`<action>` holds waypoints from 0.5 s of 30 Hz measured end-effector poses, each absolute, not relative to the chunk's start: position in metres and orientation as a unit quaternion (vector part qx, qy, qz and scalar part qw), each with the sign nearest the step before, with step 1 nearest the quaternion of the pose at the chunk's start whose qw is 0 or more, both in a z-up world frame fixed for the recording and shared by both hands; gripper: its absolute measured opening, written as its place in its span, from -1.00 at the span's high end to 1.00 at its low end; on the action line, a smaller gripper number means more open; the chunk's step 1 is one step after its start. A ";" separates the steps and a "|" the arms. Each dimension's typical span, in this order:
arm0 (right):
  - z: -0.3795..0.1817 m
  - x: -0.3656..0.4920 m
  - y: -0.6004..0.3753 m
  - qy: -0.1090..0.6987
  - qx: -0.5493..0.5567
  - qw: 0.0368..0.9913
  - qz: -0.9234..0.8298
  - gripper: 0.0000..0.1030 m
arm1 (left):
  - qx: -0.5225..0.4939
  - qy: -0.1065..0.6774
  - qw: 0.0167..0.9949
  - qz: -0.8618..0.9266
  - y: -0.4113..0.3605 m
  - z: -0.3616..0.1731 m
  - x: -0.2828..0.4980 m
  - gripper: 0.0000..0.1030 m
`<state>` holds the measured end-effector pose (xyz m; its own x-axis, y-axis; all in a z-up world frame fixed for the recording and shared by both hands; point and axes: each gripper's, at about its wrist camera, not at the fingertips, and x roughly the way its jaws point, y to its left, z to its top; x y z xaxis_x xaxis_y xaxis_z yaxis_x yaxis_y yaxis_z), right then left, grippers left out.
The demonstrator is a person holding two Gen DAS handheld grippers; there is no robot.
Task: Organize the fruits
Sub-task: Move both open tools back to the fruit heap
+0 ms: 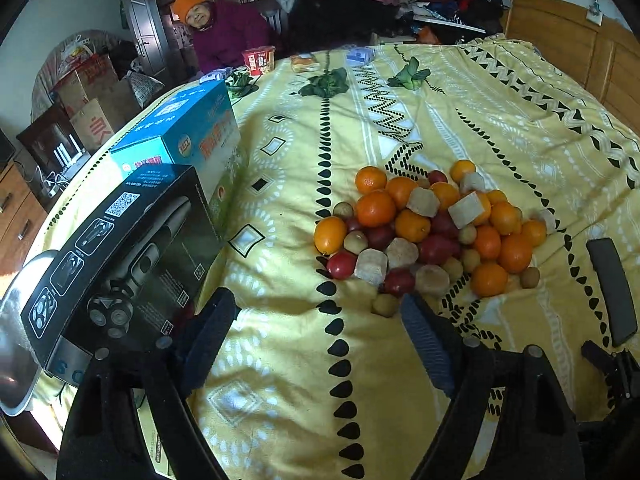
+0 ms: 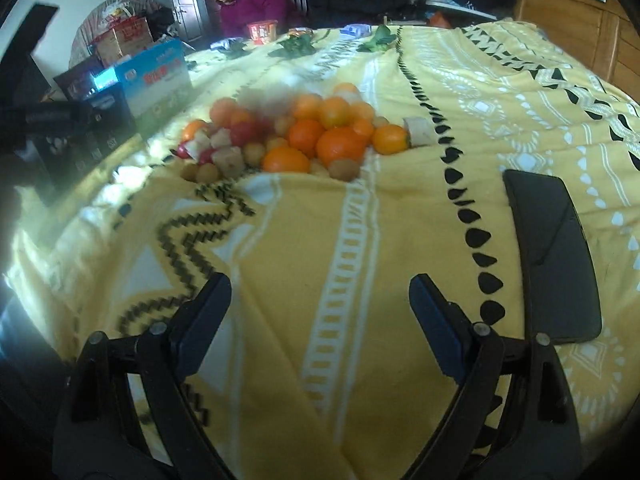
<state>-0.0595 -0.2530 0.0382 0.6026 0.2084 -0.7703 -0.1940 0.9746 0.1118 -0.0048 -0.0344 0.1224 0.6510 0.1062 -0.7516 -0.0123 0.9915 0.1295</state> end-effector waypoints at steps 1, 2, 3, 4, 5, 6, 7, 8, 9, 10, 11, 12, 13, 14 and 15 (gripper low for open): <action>0.034 -0.055 -0.257 0.437 0.020 0.892 0.111 -0.77 | 0.060 0.412 0.908 0.034 -0.036 0.125 -0.005 -0.69; 0.033 -0.052 -0.260 0.436 0.029 0.893 0.110 -0.78 | 0.065 0.407 0.910 0.037 -0.038 0.127 -0.006 -0.69; 0.031 -0.051 -0.262 0.435 0.033 0.893 0.109 -0.84 | 0.069 0.404 0.912 0.038 -0.039 0.129 -0.006 -0.69; 0.029 -0.049 -0.263 0.435 0.034 0.893 0.108 -0.87 | 0.071 0.402 0.912 0.037 -0.040 0.131 -0.007 -0.69; 0.027 -0.048 -0.262 0.437 0.033 0.892 0.107 -0.89 | 0.070 0.401 0.913 0.036 -0.040 0.132 -0.008 -0.69; 0.026 -0.049 -0.261 0.436 0.028 0.893 0.106 -0.92 | 0.069 0.400 0.913 0.036 -0.041 0.133 -0.008 -0.69; 0.025 -0.049 -0.259 0.435 0.022 0.894 0.105 -0.94 | 0.069 0.399 0.914 0.037 -0.041 0.134 -0.008 -0.69; 0.024 -0.049 -0.256 0.435 0.015 0.894 0.104 -0.98 | 0.069 0.399 0.914 0.037 -0.041 0.134 -0.008 -0.69; 0.023 -0.050 -0.254 0.435 0.008 0.894 0.103 -0.99 | 0.070 0.399 0.914 0.037 -0.041 0.134 -0.008 -0.69; 0.023 -0.050 -0.254 0.435 0.004 0.895 0.102 -1.00 | 0.070 0.399 0.913 0.038 -0.041 0.134 -0.008 -0.69; 0.022 -0.050 -0.254 0.435 0.004 0.895 0.101 -1.00 | 0.071 0.400 0.913 0.039 -0.041 0.134 -0.008 -0.69; 0.022 -0.050 -0.254 0.435 0.005 0.895 0.102 -1.00 | 0.071 0.400 0.913 0.040 -0.041 0.135 -0.008 -0.69; 0.022 -0.050 -0.254 0.435 0.006 0.895 0.102 -1.00 | 0.071 0.401 0.912 0.040 -0.041 0.134 -0.008 -0.69; 0.022 -0.050 -0.254 0.435 0.006 0.895 0.102 -1.00 | 0.069 0.402 0.912 0.040 -0.042 0.134 -0.008 -0.69; 0.022 -0.050 -0.254 0.435 0.005 0.895 0.102 -1.00 | 0.069 0.403 0.912 0.041 -0.042 0.133 -0.008 -0.69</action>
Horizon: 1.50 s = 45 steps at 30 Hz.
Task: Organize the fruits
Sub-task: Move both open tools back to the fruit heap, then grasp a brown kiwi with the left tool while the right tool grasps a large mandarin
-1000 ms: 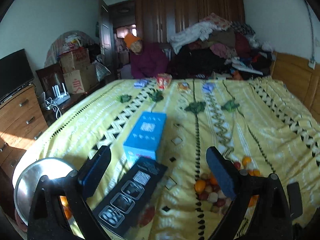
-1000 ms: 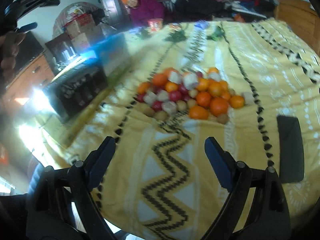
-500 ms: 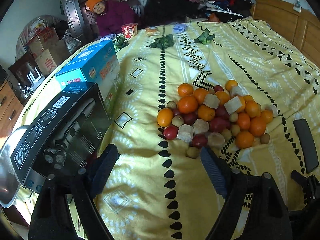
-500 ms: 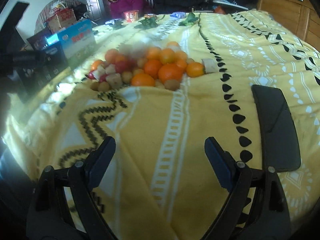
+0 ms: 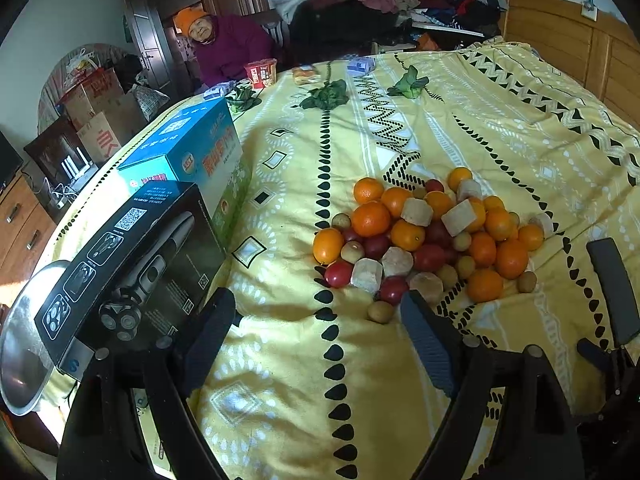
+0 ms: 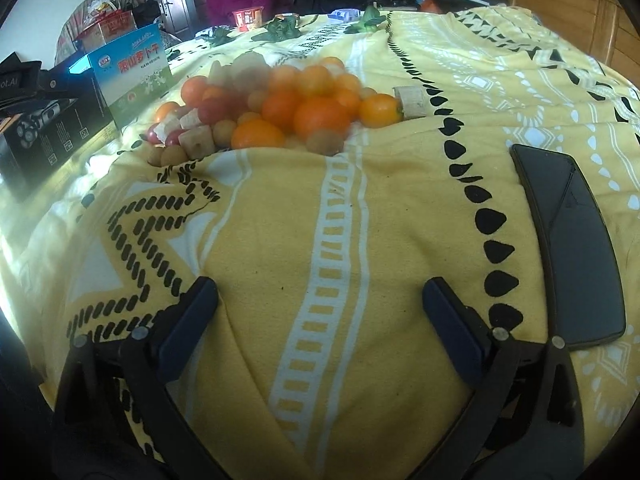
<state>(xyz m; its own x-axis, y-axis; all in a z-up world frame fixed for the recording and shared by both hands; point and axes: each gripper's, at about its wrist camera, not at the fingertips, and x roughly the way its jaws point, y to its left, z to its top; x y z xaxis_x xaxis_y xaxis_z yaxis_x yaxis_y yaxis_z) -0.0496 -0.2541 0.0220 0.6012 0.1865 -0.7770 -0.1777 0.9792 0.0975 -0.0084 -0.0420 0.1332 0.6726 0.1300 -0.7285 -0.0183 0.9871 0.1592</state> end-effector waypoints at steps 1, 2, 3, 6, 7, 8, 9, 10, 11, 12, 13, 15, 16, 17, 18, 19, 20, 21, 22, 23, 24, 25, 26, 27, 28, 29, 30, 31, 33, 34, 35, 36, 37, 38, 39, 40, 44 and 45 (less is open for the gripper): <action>0.022 -0.050 -0.255 0.435 0.004 0.895 0.101 -1.00 | 0.070 0.402 0.912 0.041 -0.042 0.133 -0.009 -0.69; 0.022 -0.050 -0.254 0.435 0.004 0.895 0.101 -1.00 | 0.069 0.403 0.912 0.040 -0.042 0.133 -0.009 -0.69; 0.022 -0.050 -0.254 0.435 0.004 0.895 0.101 -1.00 | 0.070 0.403 0.912 0.040 -0.042 0.132 -0.009 -0.69; 0.022 -0.050 -0.254 0.435 0.004 0.895 0.101 -1.00 | 0.069 0.404 0.911 0.040 -0.043 0.132 -0.009 -0.69; 0.022 -0.050 -0.254 0.435 0.004 0.895 0.101 -1.00 | 0.067 0.405 0.911 0.039 -0.043 0.131 -0.009 -0.69; 0.022 -0.050 -0.254 0.435 0.004 0.895 0.101 -1.00 | 0.065 0.406 0.911 0.038 -0.042 0.131 -0.009 -0.69; 0.022 -0.050 -0.254 0.435 0.004 0.895 0.101 -1.00 | 0.061 0.407 0.911 0.036 -0.041 0.129 -0.009 -0.69; 0.022 -0.050 -0.254 0.435 0.004 0.895 0.101 -1.00 | 0.053 0.409 0.911 0.031 -0.039 0.128 -0.008 -0.69; 0.022 -0.050 -0.254 0.435 0.004 0.895 0.102 -1.00 | 0.038 0.413 0.910 0.020 -0.034 0.126 -0.007 -0.67; 0.022 -0.050 -0.254 0.435 0.004 0.895 0.102 -1.00 | 0.024 0.416 0.909 0.014 -0.029 0.123 -0.006 -0.65; 0.022 -0.050 -0.254 0.435 0.004 0.895 0.101 -1.00 | 0.009 0.419 0.908 0.006 -0.023 0.120 -0.005 -0.54; 0.022 -0.050 -0.254 0.435 0.004 0.895 0.101 -1.00 | -0.018 0.432 0.902 -0.011 -0.012 0.110 -0.001 -0.23; 0.022 -0.050 -0.254 0.435 0.004 0.895 0.101 -1.00 | -0.030 0.440 0.897 -0.018 -0.008 0.104 0.002 -0.09; 0.022 -0.050 -0.253 0.435 0.004 0.895 0.101 -1.00 | -0.039 0.444 0.895 -0.024 -0.003 0.098 0.003 0.02; 0.022 -0.050 -0.253 0.435 0.004 0.895 0.101 -1.00 | -0.046 0.447 0.893 -0.029 0.000 0.093 0.005 0.07; 0.022 -0.050 -0.253 0.435 0.004 0.895 0.101 -1.00 | -0.051 0.450 0.891 -0.036 0.000 0.088 0.007 0.15; 0.022 -0.050 -0.253 0.435 0.004 0.895 0.101 -1.00 | -0.053 0.450 0.890 -0.046 -0.001 0.084 0.008 0.21; 0.022 -0.050 -0.253 0.435 0.003 0.895 0.101 -1.00 | -0.052 0.449 0.890 -0.055 -0.003 0.082 0.009 0.21; 0.022 -0.050 -0.253 0.435 0.004 0.895 0.101 -1.00 | -0.052 0.450 0.889 -0.066 -0.006 0.079 0.011 0.24; 0.022 -0.050 -0.253 0.435 0.004 0.895 0.101 -1.00 | -0.057 0.450 0.887 -0.081 -0.009 0.076 0.014 0.27; 0.022 -0.050 -0.253 0.436 0.004 0.894 0.101 -1.00 | -0.064 0.452 0.885 -0.093 -0.011 0.074 0.016 0.28; 0.022 -0.050 -0.253 0.436 0.004 0.894 0.101 -1.00 | -0.068 0.455 0.882 -0.102 -0.015 0.071 0.019 0.29; 0.022 -0.050 -0.254 0.436 0.004 0.894 0.101 -1.00 | -0.070 0.457 0.879 -0.114 -0.019 0.068 0.023 0.29; 0.022 -0.050 -0.253 0.436 0.004 0.894 0.101 -1.00 | -0.072 0.459 0.877 -0.124 -0.022 0.065 0.026 0.29; 0.021 -0.050 -0.254 0.436 0.004 0.894 0.102 -1.00 | -0.069 0.462 0.875 -0.129 -0.025 0.061 0.029 0.29; 0.021 -0.050 -0.254 0.436 0.005 0.894 0.102 -1.00 | -0.064 0.464 0.874 -0.128 -0.028 0.057 0.033 0.29; 0.021 -0.050 -0.254 0.437 0.005 0.894 0.103 -1.00 | -0.059 0.467 0.873 -0.127 -0.030 0.053 0.036 0.29; 0.021 -0.049 -0.254 0.437 0.005 0.894 0.103 -1.00 | -0.059 0.471 0.871 -0.126 -0.030 0.049 0.039 0.29; 0.021 -0.049 -0.253 0.437 0.005 0.894 0.104 -1.00 | -0.059 0.479 0.867 -0.124 -0.029 0.040 0.044 0.29; 0.021 -0.048 -0.253 0.437 0.005 0.893 0.104 -1.00 | -0.058 0.482 0.866 -0.124 -0.030 0.037 0.045 0.29; 0.021 -0.048 -0.253 0.437 0.005 0.893 0.104 -1.00 | -0.056 0.484 0.864 -0.125 -0.031 0.034 0.045 0.29; 0.021 -0.048 -0.253 0.437 0.005 0.893 0.105 -1.00 | -0.055 0.485 0.864 -0.126 -0.031 0.032 0.045 0.29; 0.021 -0.048 -0.253 0.437 0.005 0.893 0.105 -1.00 | -0.055 0.485 0.863 -0.127 -0.030 0.030 0.044 0.29; 0.021 -0.048 -0.252 0.437 0.005 0.893 0.105 -1.00 | -0.055 0.486 0.863 -0.127 -0.030 0.028 0.045 0.29; 0.021 -0.048 -0.252 0.437 0.005 0.893 0.105 -1.00 | -0.056 0.486 0.863 -0.128 -0.030 0.027 0.046 0.30; 0.021 -0.048 -0.252 0.437 0.005 0.893 0.105 -1.00 | -0.057 0.486 0.863 -0.127 -0.029 0.026 0.047 0.32; 0.025 -0.048 -0.254 0.436 0.014 0.894 0.105 -0.99 | -0.054 0.482 0.865 -0.131 -0.029 0.024 0.051 0.33; 0.029 -0.049 -0.255 0.432 0.019 0.895 0.106 -0.91 | -0.052 0.481 0.865 -0.131 -0.030 0.023 0.052 0.34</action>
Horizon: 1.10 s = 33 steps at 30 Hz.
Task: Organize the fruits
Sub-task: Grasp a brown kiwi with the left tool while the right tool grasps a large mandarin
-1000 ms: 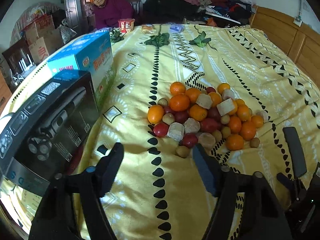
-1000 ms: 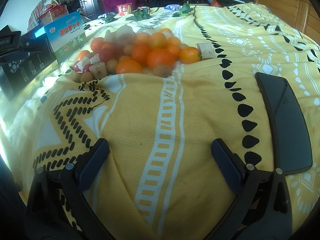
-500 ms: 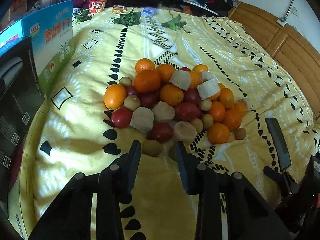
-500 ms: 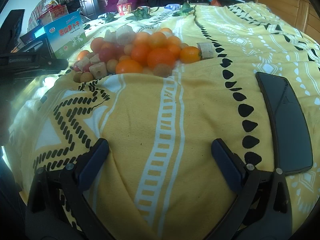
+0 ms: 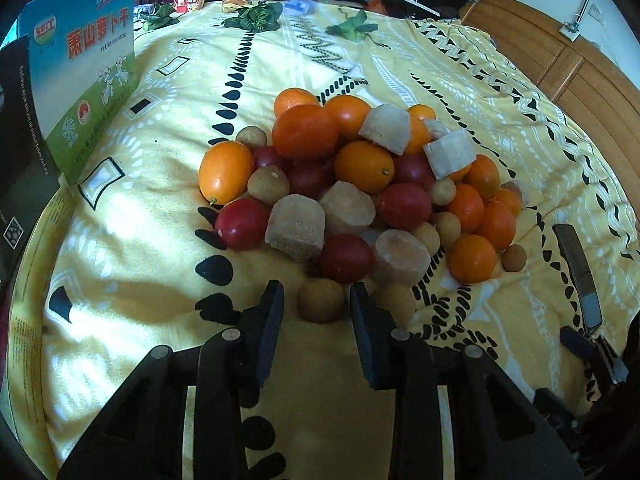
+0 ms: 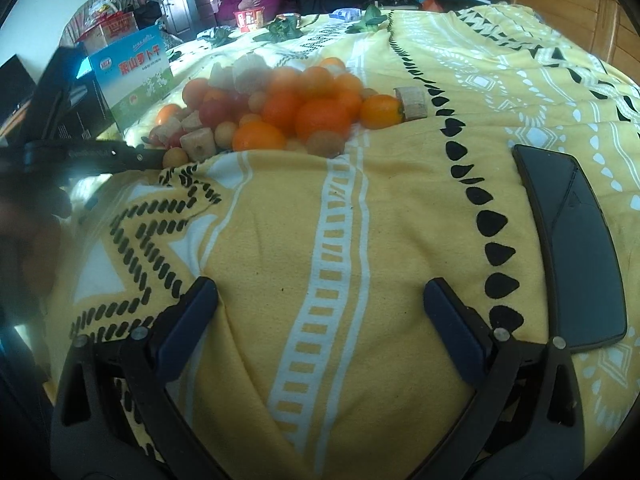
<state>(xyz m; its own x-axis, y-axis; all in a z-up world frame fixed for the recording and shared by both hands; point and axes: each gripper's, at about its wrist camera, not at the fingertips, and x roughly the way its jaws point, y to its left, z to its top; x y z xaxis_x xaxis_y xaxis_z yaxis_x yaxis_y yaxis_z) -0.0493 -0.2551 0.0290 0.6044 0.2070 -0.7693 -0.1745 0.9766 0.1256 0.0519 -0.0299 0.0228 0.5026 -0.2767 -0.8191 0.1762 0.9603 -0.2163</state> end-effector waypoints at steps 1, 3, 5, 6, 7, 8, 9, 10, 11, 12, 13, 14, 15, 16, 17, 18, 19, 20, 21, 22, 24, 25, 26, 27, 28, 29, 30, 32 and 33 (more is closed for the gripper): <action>0.032 -0.050 -0.256 0.428 0.022 0.897 0.108 -0.83 | -0.050 0.481 0.865 -0.131 -0.030 0.022 0.052 0.43; 0.040 -0.053 -0.259 0.420 0.033 0.900 0.116 -0.44 | -0.047 0.480 0.865 -0.135 -0.031 0.023 0.050 0.51; 0.046 -0.053 -0.261 0.419 0.045 0.898 0.125 -0.13 | -0.046 0.476 0.867 -0.138 -0.029 0.027 0.045 0.51; 0.049 -0.051 -0.261 0.420 0.053 0.897 0.130 0.04 | -0.048 0.474 0.868 -0.140 -0.027 0.028 0.043 0.51; 0.051 -0.049 -0.262 0.421 0.062 0.895 0.134 0.08 | -0.049 0.472 0.869 -0.140 -0.026 0.029 0.040 0.51; 0.054 -0.046 -0.262 0.421 0.071 0.894 0.139 0.08 | -0.052 0.470 0.870 -0.140 -0.023 0.030 0.037 0.51; 0.057 -0.040 -0.261 0.420 0.080 0.893 0.142 0.08 | -0.054 0.469 0.871 -0.139 -0.020 0.029 0.035 0.51; 0.059 -0.034 -0.259 0.419 0.086 0.892 0.144 0.08 | -0.055 0.468 0.871 -0.140 -0.019 0.029 0.034 0.51; 0.061 -0.026 -0.257 0.418 0.093 0.892 0.147 0.08 | -0.056 0.467 0.871 -0.140 -0.017 0.028 0.034 0.51; 0.063 -0.016 -0.253 0.419 0.099 0.890 0.152 0.05 | -0.057 0.466 0.872 -0.141 -0.016 0.027 0.033 0.51; 0.064 -0.007 -0.249 0.420 0.102 0.889 0.154 0.05 | -0.056 0.465 0.872 -0.141 -0.016 0.027 0.033 0.51; 0.064 0.000 -0.245 0.420 0.102 0.888 0.156 0.05 | -0.055 0.464 0.873 -0.141 -0.017 0.027 0.032 0.51; 0.064 0.009 -0.240 0.420 0.100 0.888 0.158 0.05 | -0.054 0.463 0.873 -0.142 -0.018 0.027 0.032 0.51; 0.064 0.015 -0.235 0.420 0.095 0.888 0.158 0.05 | -0.054 0.462 0.874 -0.143 -0.018 0.026 0.032 0.51; 0.063 0.021 -0.230 0.423 0.089 0.887 0.160 0.05 | -0.058 0.461 0.873 -0.145 -0.016 0.025 0.032 0.51; 0.061 0.028 -0.224 0.428 0.082 0.886 0.162 0.05 | -0.064 0.461 0.873 -0.147 -0.014 0.023 0.032 0.51; 0.058 0.032 -0.219 0.432 0.074 0.885 0.158 0.05 | -0.069 0.461 0.872 -0.148 -0.012 0.021 0.032 0.51; 0.055 0.037 -0.217 0.437 0.068 0.883 0.157 0.05 | -0.070 0.461 0.872 -0.148 -0.012 0.020 0.032 0.51; 0.050 0.041 -0.214 0.443 0.066 0.880 0.158 0.05 | -0.070 0.461 0.872 -0.149 -0.011 0.020 0.033 0.51; 0.046 0.044 -0.212 0.447 0.064 0.879 0.157 0.05 | -0.071 0.460 0.872 -0.149 -0.011 0.020 0.032 0.51; 0.039 0.048 -0.209 0.456 0.059 0.874 0.156 0.05 | -0.074 0.460 0.872 -0.151 -0.011 0.019 0.033 0.51; 0.036 0.049 -0.209 0.460 0.057 0.872 0.157 0.03 | -0.076 0.460 0.872 -0.152 -0.011 0.018 0.034 0.51; 0.033 0.050 -0.207 0.463 0.054 0.871 0.157 0.00 | -0.077 0.460 0.871 -0.152 -0.011 0.017 0.035 0.51; 0.030 0.052 -0.207 0.466 0.050 0.869 0.156 0.00 | -0.077 0.461 0.871 -0.151 -0.011 0.017 0.036 0.50; 0.029 0.052 -0.206 0.468 0.046 0.869 0.155 0.00 | -0.078 0.461 0.871 -0.151 -0.012 0.017 0.037 0.50; 0.028 0.053 -0.205 0.467 0.043 0.870 0.153 0.00 | -0.079 0.461 0.871 -0.149 -0.012 0.017 0.037 0.50; 0.027 0.054 -0.204 0.467 0.042 0.870 0.151 0.00 | -0.080 0.461 0.872 -0.147 -0.014 0.017 0.038 0.50; 0.028 0.054 -0.205 0.467 0.044 0.871 0.149 0.02 | -0.079 0.461 0.872 -0.143 -0.015 0.019 0.037 0.51; 0.028 0.052 -0.206 0.466 0.040 0.872 0.145 0.13 | -0.077 0.460 0.874 -0.138 -0.016 0.020 0.036 0.51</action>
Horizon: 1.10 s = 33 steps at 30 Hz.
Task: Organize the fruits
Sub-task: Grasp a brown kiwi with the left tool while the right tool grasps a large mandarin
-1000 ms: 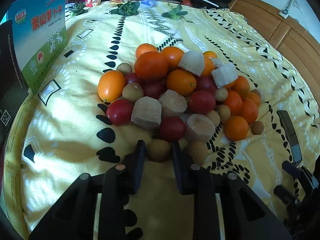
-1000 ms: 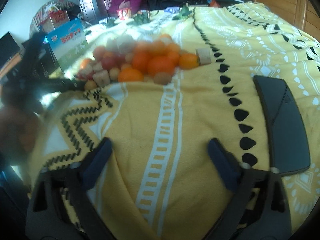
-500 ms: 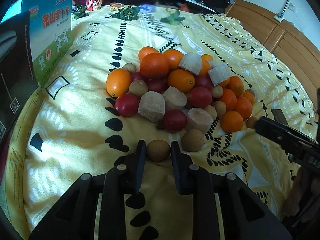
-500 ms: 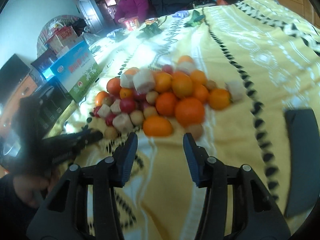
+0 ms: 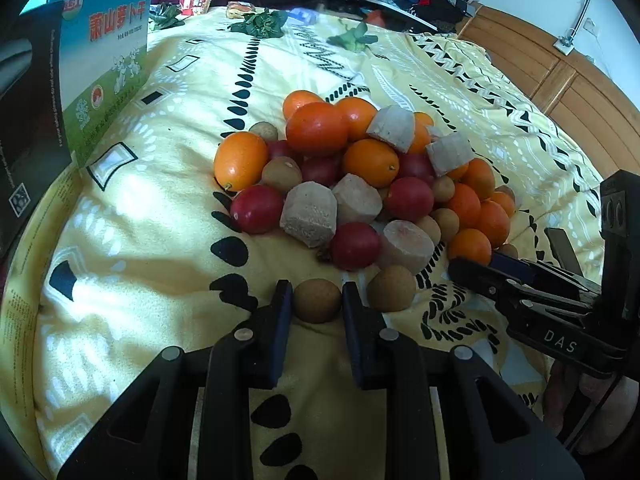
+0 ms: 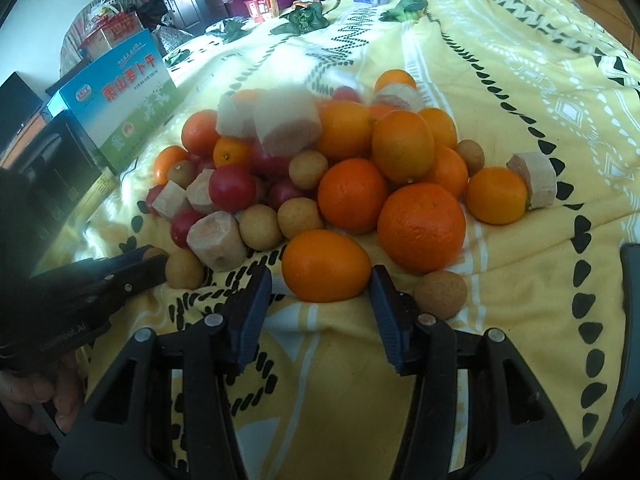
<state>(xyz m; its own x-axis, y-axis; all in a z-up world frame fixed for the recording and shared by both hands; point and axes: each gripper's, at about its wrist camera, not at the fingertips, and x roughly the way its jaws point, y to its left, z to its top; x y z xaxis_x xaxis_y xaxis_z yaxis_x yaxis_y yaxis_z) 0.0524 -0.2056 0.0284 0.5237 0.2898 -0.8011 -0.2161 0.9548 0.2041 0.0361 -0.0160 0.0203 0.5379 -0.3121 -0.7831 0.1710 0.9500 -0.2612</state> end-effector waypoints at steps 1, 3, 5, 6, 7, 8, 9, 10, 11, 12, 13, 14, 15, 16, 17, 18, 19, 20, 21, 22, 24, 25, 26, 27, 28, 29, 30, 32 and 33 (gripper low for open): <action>0.029 0.053 -0.206 0.465 0.039 0.873 0.144 0.15 | -0.075 0.460 0.874 -0.134 -0.016 0.022 0.035 0.51; 0.034 0.050 -0.206 0.459 0.039 0.876 0.145 0.15 | -0.068 0.461 0.876 -0.124 -0.018 0.026 0.033 0.51; 0.043 0.043 -0.203 0.447 0.031 0.882 0.148 0.15 | -0.059 0.462 0.878 -0.113 -0.019 0.031 0.031 0.51; 0.048 0.040 -0.201 0.441 0.027 0.884 0.150 0.15 | -0.054 0.461 0.879 -0.107 -0.020 0.035 0.030 0.52; 0.053 0.036 -0.199 0.436 0.021 0.887 0.153 0.15 | -0.050 0.460 0.881 -0.102 -0.020 0.038 0.028 0.52; 0.058 0.034 -0.197 0.431 0.016 0.889 0.154 0.15 | -0.048 0.458 0.882 -0.099 -0.019 0.041 0.027 0.52; 0.064 0.030 -0.196 0.425 0.012 0.892 0.155 0.15 | -0.046 0.455 0.884 -0.095 -0.019 0.045 0.025 0.52; 0.069 0.027 -0.194 0.420 0.009 0.894 0.155 0.15 | -0.043 0.452 0.886 -0.092 -0.018 0.049 0.024 0.52; 0.073 0.026 -0.193 0.417 0.008 0.895 0.156 0.15 | -0.042 0.449 0.888 -0.091 -0.017 0.053 0.022 0.52; 0.077 0.024 -0.192 0.413 0.007 0.897 0.157 0.15 | -0.041 0.446 0.890 -0.089 -0.016 0.057 0.021 0.52; 0.080 0.022 -0.191 0.410 0.006 0.898 0.157 0.15 | -0.040 0.444 0.891 -0.087 -0.015 0.060 0.020 0.52; 0.083 0.022 -0.189 0.409 0.006 0.899 0.158 0.15 | -0.040 0.441 0.893 -0.085 -0.013 0.063 0.018 0.52; 0.086 0.021 -0.188 0.408 0.005 0.899 0.159 0.15 | -0.041 0.438 0.894 -0.084 -0.012 0.067 0.017 0.52; 0.088 0.020 -0.186 0.406 0.003 0.900 0.159 0.15 | -0.042 0.436 0.895 -0.083 -0.010 0.070 0.017 0.52; 0.090 0.020 -0.185 0.405 0.002 0.900 0.160 0.15 | -0.042 0.433 0.897 -0.081 -0.008 0.074 0.015 0.52; 0.093 0.018 -0.183 0.403 0.001 0.901 0.161 0.15 | -0.042 0.430 0.898 -0.080 -0.007 0.078 0.014 0.52; 0.096 0.017 -0.181 0.400 -0.001 0.902 0.162 0.15 | -0.041 0.427 0.900 -0.079 -0.006 0.082 0.013 0.52; 0.098 0.015 -0.179 0.398 -0.002 0.903 0.163 0.15 | -0.041 0.424 0.902 -0.076 -0.005 0.085 0.012 0.52; 0.101 0.015 -0.176 0.395 -0.004 0.903 0.165 0.15 | -0.042 0.421 0.903 -0.076 -0.003 0.089 0.011 0.52; 0.104 0.014 -0.174 0.394 -0.006 0.904 0.167 0.15 | -0.043 0.418 0.904 -0.075 -0.002 0.093 0.009 0.52; 0.110 0.012 -0.169 0.389 -0.009 0.906 0.170 0.15 | -0.044 0.411 0.908 -0.073 0.003 0.100 0.007 0.52; 0.113 0.011 -0.166 0.386 -0.009 0.906 0.172 0.15 | -0.045 0.409 0.909 -0.071 0.005 0.103 0.005 0.52; 0.116 0.010 -0.164 0.384 -0.011 0.907 0.174 0.15 | -0.046 0.406 0.910 -0.069 0.007 0.107 0.003 0.52; 0.121 0.009 -0.160 0.380 -0.014 0.908 0.176 0.15 | -0.047 0.403 0.912 -0.067 0.010 0.111 0.002 0.52; 0.125 0.009 -0.157 0.377 -0.016 0.908 0.179 0.15 | -0.047 0.399 0.913 -0.063 0.013 0.115 0.001 0.52; 0.128 0.009 -0.153 0.374 -0.018 0.909 0.182 0.15 | -0.048 0.395 0.915 -0.061 0.016 0.119 -0.001 0.52; 0.133 0.008 -0.148 0.370 -0.021 0.910 0.186 0.15 | -0.048 0.390 0.918 -0.056 0.020 0.125 -0.003 0.52; 0.143 0.008 -0.138 0.362 -0.026 0.912 0.194 0.15 | -0.046 0.379 0.923 -0.045 0.030 0.136 -0.008 0.52; 0.149 0.009 -0.131 0.356 -0.028 0.913 0.199 0.15 | -0.046 0.373 0.926 -0.038 0.036 0.142 -0.011 0.52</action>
<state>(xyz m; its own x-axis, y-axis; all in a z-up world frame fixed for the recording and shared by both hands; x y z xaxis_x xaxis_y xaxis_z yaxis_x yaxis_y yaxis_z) 0.0086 -0.1312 0.1487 0.6677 0.3438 -0.6603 -0.3836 0.9191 0.0906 -0.0109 0.0364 0.1425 0.7189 -0.1054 -0.6871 0.0360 0.9928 -0.1146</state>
